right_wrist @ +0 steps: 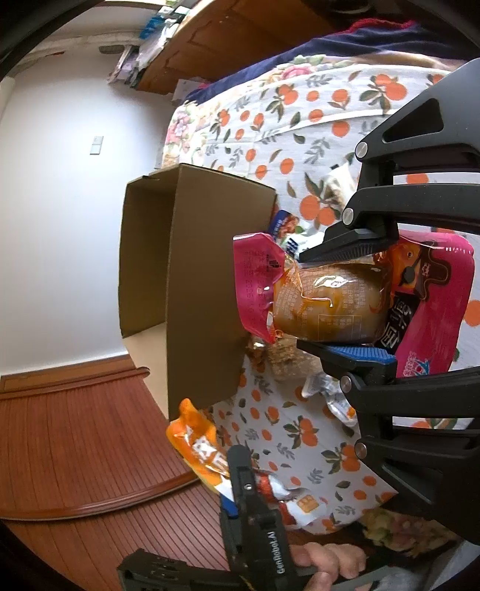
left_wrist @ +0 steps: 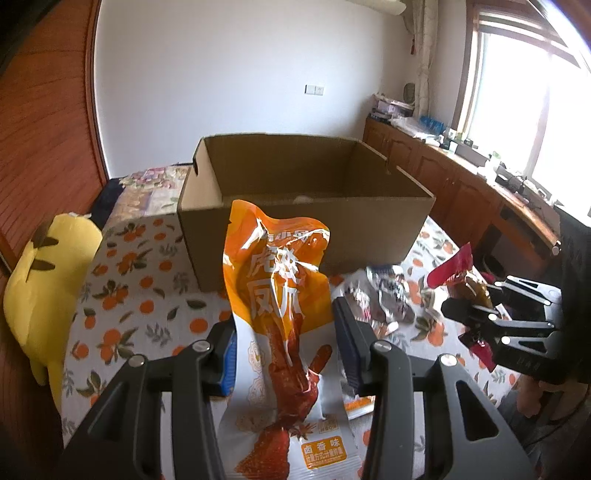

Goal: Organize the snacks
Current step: 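Lift both held snacks and carry them over the cardboard box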

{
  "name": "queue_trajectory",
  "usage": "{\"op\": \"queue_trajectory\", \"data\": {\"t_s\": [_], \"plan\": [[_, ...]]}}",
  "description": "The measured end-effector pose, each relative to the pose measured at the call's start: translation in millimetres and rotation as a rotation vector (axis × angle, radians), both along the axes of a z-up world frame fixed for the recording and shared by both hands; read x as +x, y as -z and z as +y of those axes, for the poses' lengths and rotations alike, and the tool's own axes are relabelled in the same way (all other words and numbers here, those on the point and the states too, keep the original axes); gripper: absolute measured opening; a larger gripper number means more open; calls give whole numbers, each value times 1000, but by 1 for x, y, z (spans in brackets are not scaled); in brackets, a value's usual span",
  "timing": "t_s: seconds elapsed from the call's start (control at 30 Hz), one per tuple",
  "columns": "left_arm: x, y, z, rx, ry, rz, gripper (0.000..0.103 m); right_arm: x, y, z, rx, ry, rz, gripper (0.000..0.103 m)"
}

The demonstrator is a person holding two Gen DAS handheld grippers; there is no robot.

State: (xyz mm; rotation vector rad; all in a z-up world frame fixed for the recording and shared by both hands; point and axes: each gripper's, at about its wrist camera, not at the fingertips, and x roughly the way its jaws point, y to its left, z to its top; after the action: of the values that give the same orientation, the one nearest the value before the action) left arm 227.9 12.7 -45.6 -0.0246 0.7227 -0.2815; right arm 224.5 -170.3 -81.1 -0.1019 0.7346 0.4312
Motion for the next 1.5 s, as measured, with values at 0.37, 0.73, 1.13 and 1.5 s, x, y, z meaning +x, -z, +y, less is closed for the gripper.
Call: {"op": "queue_trajectory", "data": {"t_s": [0.37,0.73,1.13,1.5], "plan": [[48,-33,3,-20,44,-99,43,35,-46,-3,3,-7,-92,39],[129,-43,7,-29,14,-92,43,102,-85,11,4,-50,-198,39],[180,-14,-2,-16,-17,-18,44,176,-48,17,38,-82,-126,39],[198,-7,-15,1,-6,10,46,196,-20,20,4,-69,-54,40]]}}
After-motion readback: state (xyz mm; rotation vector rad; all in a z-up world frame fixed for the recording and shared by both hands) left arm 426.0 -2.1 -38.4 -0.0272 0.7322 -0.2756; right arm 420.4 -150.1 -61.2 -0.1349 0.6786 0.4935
